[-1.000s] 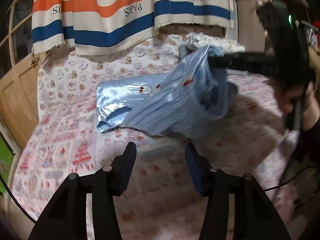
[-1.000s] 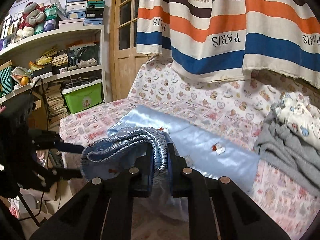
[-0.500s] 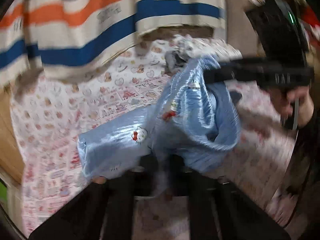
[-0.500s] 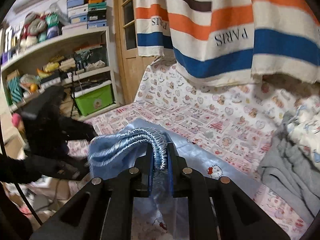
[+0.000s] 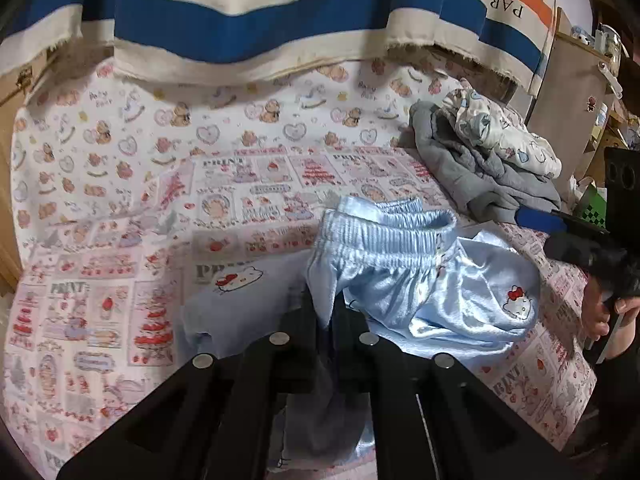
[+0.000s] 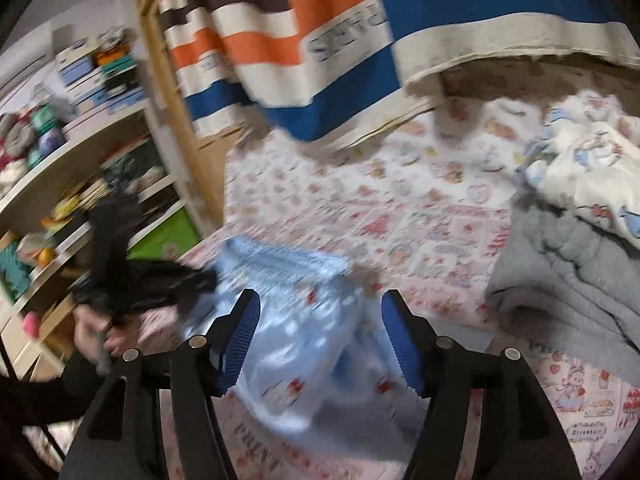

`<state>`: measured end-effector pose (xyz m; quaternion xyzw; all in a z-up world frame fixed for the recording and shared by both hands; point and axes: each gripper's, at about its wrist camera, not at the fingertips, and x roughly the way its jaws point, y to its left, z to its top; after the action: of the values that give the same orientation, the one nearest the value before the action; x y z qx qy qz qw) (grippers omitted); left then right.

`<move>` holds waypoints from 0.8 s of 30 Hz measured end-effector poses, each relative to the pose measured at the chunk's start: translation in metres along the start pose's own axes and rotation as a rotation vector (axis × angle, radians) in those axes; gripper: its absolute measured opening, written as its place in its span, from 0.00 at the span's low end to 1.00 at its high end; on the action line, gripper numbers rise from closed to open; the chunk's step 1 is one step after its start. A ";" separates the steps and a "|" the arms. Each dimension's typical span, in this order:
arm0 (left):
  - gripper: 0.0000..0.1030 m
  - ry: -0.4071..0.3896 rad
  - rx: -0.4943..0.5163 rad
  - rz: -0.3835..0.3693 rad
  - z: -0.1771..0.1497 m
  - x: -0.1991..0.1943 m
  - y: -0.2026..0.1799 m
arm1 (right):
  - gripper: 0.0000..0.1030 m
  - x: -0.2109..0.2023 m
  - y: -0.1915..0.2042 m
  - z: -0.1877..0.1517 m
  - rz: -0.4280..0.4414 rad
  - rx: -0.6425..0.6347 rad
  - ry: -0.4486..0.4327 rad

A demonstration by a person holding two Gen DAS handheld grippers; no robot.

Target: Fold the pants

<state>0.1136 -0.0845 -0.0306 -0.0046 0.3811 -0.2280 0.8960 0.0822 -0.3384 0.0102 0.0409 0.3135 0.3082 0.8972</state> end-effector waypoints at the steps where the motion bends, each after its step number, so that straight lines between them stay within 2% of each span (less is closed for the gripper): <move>1: 0.05 0.001 -0.004 -0.010 -0.001 0.002 0.001 | 0.50 0.005 0.004 -0.001 -0.013 -0.023 0.035; 3: 0.06 0.002 -0.010 -0.030 0.000 0.004 0.002 | 0.41 0.023 0.008 -0.004 -0.070 -0.050 0.130; 5: 0.06 0.008 -0.002 -0.054 0.000 0.004 0.002 | 0.32 0.037 0.006 -0.008 -0.107 -0.040 0.185; 6: 0.07 0.010 0.004 -0.060 0.001 0.003 0.002 | 0.13 0.040 0.005 -0.010 -0.120 -0.031 0.174; 7: 0.07 0.011 0.011 -0.064 -0.001 -0.001 0.001 | 0.00 0.036 0.004 -0.013 -0.159 -0.022 0.121; 8: 0.11 0.009 0.019 -0.067 -0.002 -0.005 0.001 | 0.00 0.028 0.005 -0.014 -0.193 -0.013 0.049; 10: 0.23 0.008 0.037 -0.070 -0.007 -0.015 0.001 | 0.00 0.015 0.004 -0.015 -0.158 0.014 -0.023; 11: 0.33 0.009 0.040 -0.062 -0.010 -0.018 0.002 | 0.00 0.014 0.003 -0.016 -0.162 0.026 -0.021; 12: 0.39 0.009 0.041 -0.055 -0.013 -0.021 0.004 | 0.00 0.014 0.001 -0.017 -0.190 0.036 -0.013; 14: 0.39 0.020 0.047 -0.049 -0.021 -0.025 0.005 | 0.00 0.019 -0.006 -0.020 -0.241 0.059 0.027; 16: 0.38 0.039 0.047 -0.060 -0.031 -0.026 0.004 | 0.00 0.022 -0.012 -0.027 -0.244 0.097 0.056; 18: 0.18 0.036 0.058 -0.046 -0.039 -0.028 0.001 | 0.00 0.022 -0.014 -0.034 -0.235 0.111 0.078; 20: 0.03 0.022 0.063 -0.035 -0.040 -0.028 -0.001 | 0.00 0.018 -0.013 -0.035 -0.243 0.103 0.069; 24: 0.03 -0.012 0.063 -0.022 -0.037 -0.040 -0.001 | 0.00 0.014 -0.012 -0.033 -0.270 0.084 0.079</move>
<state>0.0639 -0.0632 -0.0296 0.0182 0.3682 -0.2497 0.8954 0.0782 -0.3440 -0.0271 0.0236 0.3637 0.1726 0.9151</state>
